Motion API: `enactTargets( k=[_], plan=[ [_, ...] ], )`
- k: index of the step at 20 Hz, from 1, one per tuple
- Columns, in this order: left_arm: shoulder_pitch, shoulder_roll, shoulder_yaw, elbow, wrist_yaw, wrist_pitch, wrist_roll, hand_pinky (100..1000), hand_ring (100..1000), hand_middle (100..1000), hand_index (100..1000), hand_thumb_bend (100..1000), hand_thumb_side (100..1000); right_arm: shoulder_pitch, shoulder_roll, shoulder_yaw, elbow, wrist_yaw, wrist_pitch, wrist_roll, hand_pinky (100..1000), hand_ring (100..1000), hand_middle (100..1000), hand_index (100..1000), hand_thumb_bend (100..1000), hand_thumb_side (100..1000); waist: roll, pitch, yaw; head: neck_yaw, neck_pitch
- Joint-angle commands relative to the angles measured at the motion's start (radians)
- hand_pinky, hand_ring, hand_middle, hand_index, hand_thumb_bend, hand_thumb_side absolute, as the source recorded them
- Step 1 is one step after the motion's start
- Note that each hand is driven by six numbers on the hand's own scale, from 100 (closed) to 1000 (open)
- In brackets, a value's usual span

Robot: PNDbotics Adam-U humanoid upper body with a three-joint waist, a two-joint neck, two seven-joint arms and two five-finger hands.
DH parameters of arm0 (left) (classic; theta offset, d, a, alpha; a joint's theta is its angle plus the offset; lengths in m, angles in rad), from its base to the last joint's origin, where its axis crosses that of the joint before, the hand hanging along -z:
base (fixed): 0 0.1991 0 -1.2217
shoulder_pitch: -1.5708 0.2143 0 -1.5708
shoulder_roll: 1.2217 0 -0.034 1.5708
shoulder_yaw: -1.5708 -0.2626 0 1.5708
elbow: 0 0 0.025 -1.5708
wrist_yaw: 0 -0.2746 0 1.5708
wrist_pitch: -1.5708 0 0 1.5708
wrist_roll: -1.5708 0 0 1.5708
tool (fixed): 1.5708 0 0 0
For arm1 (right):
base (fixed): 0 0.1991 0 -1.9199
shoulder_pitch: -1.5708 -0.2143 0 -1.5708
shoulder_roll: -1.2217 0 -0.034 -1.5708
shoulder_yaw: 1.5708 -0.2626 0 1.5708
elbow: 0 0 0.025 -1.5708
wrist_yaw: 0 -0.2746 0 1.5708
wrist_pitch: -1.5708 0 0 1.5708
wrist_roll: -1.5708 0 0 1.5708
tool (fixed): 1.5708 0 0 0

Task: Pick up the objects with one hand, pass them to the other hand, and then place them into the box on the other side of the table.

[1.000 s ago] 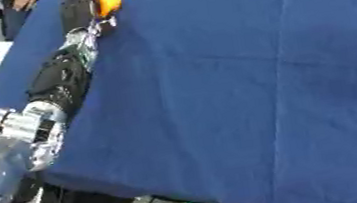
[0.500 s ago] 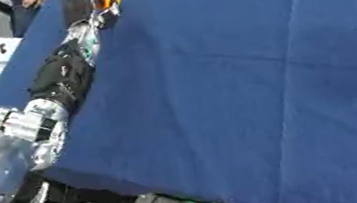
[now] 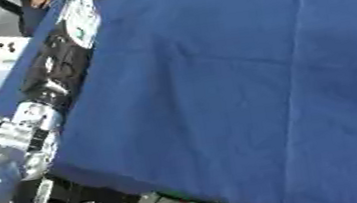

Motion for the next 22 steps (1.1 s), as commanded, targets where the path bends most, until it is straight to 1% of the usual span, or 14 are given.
enactTargets(
  k=[1, 4, 7, 10, 14, 17, 22],
  plan=[
    [0.015, 0.043, -0.017, -0.170, 0.117, -0.010, -0.067, 636, 291, 323, 371, 112, 241, -0.009, -0.002, -0.013, -0.007, 0.010, -0.002, -0.009, 845, 770, 784, 957, 217, 380, -0.016, -0.052, 0.004, -0.050, -0.001],
    [0.050, 0.032, -0.042, -0.293, 0.188, -0.012, -0.120, 637, 292, 324, 372, 112, 244, -0.007, 0.001, -0.020, -0.010, 0.016, -0.001, -0.018, 846, 771, 784, 956, 217, 380, -0.022, -0.059, 0.005, -0.130, -0.007],
    [0.079, 0.021, -0.063, -0.398, 0.233, -0.012, -0.161, 638, 294, 325, 374, 112, 244, -0.008, 0.001, -0.028, -0.019, 0.022, 0.002, -0.029, 847, 772, 785, 956, 218, 381, -0.027, -0.064, 0.005, -0.207, -0.016],
    [0.102, 0.004, -0.085, -0.480, 0.270, -0.013, -0.200, 641, 293, 325, 374, 112, 248, -0.009, 0.000, -0.037, -0.033, 0.032, 0.004, -0.041, 850, 773, 786, 955, 221, 382, -0.032, -0.068, 0.005, -0.283, -0.030],
    [0.124, -0.023, -0.110, -0.549, 0.312, -0.012, -0.254, 645, 291, 323, 371, 109, 256, -0.015, -0.002, -0.044, -0.050, 0.042, 0.007, -0.049, 853, 775, 788, 953, 225, 381, -0.036, -0.072, 0.005, -0.362, -0.041],
    [0.135, -0.044, -0.126, -0.579, 0.339, -0.012, -0.297, 649, 289, 322, 369, 108, 261, -0.027, -0.004, -0.043, -0.057, 0.051, 0.006, -0.050, 856, 778, 789, 951, 228, 381, -0.038, -0.075, 0.005, -0.399, -0.045],
    [0.148, -0.080, -0.158, -0.598, 0.381, -0.026, -0.376, 657, 287, 320, 367, 101, 273, -0.057, 0.001, -0.029, -0.059, 0.067, -0.005, -0.043, 861, 781, 791, 948, 234, 379, -0.039, -0.078, 0.006, -0.429, -0.046]
  ],
)
